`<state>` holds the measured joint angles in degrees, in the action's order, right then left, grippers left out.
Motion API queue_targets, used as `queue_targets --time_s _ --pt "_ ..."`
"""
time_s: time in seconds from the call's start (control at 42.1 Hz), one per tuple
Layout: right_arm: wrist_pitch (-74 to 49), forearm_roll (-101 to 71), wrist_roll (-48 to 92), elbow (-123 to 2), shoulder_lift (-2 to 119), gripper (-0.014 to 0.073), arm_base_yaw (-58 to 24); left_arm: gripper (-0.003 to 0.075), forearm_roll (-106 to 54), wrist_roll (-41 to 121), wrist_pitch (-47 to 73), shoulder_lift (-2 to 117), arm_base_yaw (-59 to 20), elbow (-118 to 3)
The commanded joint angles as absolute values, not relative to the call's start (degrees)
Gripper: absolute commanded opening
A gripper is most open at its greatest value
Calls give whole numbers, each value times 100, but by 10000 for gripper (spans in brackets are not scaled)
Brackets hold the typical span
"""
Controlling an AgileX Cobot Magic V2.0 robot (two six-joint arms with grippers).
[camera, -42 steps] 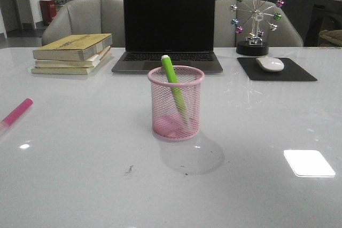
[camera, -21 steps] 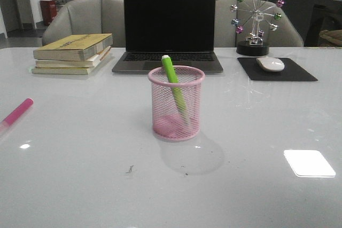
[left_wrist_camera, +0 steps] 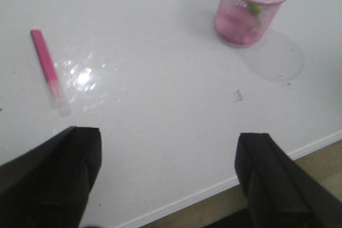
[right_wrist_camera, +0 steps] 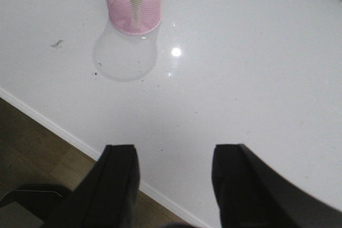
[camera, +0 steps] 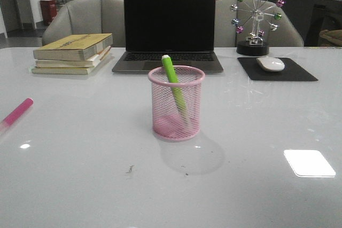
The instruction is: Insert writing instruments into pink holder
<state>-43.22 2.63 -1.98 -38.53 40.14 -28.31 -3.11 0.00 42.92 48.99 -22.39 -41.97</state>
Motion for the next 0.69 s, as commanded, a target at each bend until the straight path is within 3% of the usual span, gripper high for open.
queue_targets --time_s 0.0,0.262,0.666 --pt "-3891 369 -214 -4012 3987 432 -2840 559 -237 -99 4059 5358 -1825 -4589" --pt "-3937 369 -214 -4012 3987 432 -2840 559 -236 -71 3976 7120 -723 -5386" --pt "-3968 369 -214 -4012 3987 432 -2840 559 0 -73 3896 9961 -501 -7224"
